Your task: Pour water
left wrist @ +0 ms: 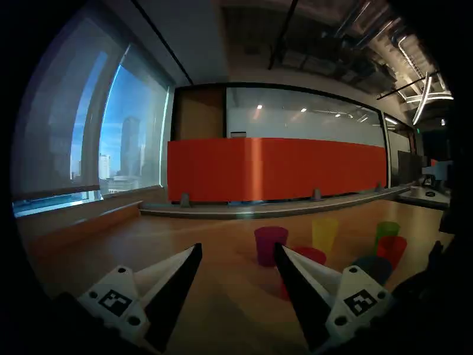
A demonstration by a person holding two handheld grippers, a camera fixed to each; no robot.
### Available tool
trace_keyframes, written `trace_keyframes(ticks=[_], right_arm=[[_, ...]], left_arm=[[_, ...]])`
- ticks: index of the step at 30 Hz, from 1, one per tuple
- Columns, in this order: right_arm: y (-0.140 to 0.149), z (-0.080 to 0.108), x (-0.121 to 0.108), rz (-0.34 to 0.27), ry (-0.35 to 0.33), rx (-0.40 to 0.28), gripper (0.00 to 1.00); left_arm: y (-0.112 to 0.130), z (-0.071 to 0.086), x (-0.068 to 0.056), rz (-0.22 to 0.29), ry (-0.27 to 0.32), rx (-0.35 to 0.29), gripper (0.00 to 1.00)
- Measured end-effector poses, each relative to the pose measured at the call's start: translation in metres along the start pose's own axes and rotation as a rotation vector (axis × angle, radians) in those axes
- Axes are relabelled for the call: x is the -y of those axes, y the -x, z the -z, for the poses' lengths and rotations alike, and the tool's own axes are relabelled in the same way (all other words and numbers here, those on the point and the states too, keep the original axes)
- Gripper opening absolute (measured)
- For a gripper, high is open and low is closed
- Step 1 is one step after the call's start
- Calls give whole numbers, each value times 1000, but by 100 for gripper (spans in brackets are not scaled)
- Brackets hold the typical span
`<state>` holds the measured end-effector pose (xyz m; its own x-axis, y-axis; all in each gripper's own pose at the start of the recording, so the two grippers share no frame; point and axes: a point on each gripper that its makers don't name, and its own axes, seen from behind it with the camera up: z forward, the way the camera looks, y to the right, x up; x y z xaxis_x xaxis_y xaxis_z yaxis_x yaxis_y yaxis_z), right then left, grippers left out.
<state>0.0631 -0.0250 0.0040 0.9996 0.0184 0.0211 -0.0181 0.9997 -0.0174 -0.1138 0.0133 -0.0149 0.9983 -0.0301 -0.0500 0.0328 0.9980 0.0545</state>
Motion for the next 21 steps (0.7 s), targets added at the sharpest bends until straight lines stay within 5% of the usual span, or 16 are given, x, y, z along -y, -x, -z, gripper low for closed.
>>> trace_keyframes(ticks=[21], right_arm=[[1,-2,7,-2,-15,2,99]], left_arm=[[0,1,3,6,1,0,89]])
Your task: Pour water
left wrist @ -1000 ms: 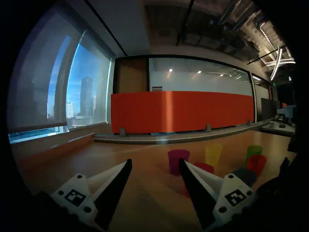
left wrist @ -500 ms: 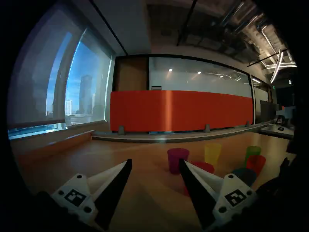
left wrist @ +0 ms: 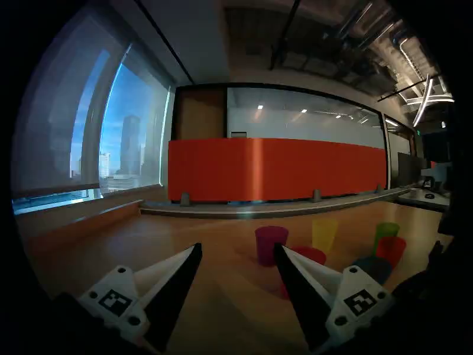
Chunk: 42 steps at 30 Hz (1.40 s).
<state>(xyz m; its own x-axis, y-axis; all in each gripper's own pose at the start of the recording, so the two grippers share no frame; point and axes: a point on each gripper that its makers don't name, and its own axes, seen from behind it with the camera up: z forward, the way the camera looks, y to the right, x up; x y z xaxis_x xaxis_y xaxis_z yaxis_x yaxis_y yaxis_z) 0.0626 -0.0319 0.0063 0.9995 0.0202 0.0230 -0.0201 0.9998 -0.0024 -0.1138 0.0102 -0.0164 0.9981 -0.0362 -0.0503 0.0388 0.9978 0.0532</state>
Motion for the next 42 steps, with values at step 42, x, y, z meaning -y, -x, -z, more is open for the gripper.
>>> trace_keyframes(ticks=[42], right_arm=[[43,11,-17,38,14,-92,100]], left_arm=[[0,0,1,-1,0,0,98]])
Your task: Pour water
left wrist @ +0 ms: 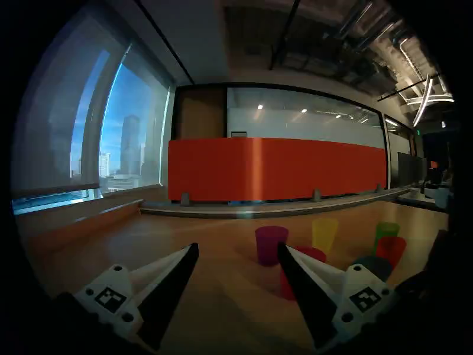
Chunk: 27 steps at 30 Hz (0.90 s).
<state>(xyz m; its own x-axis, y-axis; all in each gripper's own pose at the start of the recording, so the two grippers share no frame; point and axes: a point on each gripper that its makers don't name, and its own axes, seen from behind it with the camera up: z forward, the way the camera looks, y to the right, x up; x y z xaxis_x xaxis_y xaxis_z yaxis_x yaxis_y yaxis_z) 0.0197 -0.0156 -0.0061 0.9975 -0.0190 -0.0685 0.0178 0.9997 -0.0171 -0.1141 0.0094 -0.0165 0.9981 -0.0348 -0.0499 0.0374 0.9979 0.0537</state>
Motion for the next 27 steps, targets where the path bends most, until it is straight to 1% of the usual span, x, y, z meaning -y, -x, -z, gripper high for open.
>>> trace_keyframes(ticks=[3,6,20,27], right_arm=[[4,2,0,12,1,5,100],[8,2,0,5,1,11,99],[24,-4,-16,-37,27,38,99],[30,-6,-18,-41,30,52,100]], left_arm=[[0,0,0,0,0,0,99],[0,0,0,0,0,0,98],[1,0,1,0,0,0,98],[1,0,1,0,0,0,98]])
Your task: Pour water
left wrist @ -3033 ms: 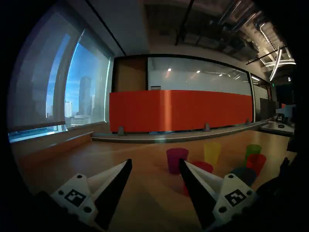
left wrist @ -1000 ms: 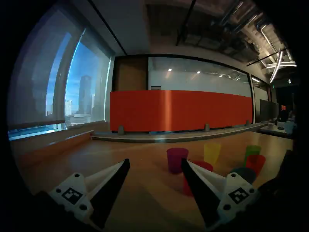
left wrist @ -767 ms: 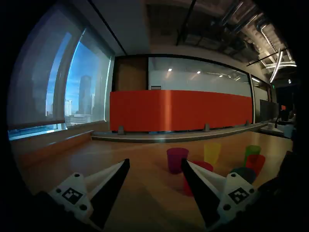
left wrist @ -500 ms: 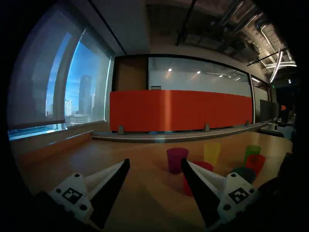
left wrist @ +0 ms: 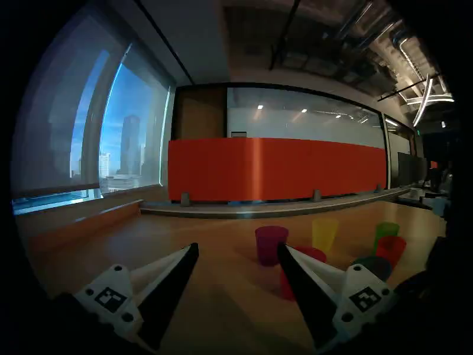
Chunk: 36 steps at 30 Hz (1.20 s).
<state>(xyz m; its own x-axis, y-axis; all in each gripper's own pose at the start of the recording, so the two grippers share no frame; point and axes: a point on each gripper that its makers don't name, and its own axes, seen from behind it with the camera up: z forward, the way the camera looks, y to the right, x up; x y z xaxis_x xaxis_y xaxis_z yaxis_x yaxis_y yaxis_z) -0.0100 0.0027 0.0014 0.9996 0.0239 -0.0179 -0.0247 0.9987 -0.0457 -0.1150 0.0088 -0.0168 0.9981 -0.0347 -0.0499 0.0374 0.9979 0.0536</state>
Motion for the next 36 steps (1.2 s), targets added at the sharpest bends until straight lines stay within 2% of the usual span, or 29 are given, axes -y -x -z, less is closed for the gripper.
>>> trace_keyframes(ticks=[36], right_arm=[[1,0,-3,-6,-5,9,99]], left_arm=[[0,-1,-1,0,0,0,98]])
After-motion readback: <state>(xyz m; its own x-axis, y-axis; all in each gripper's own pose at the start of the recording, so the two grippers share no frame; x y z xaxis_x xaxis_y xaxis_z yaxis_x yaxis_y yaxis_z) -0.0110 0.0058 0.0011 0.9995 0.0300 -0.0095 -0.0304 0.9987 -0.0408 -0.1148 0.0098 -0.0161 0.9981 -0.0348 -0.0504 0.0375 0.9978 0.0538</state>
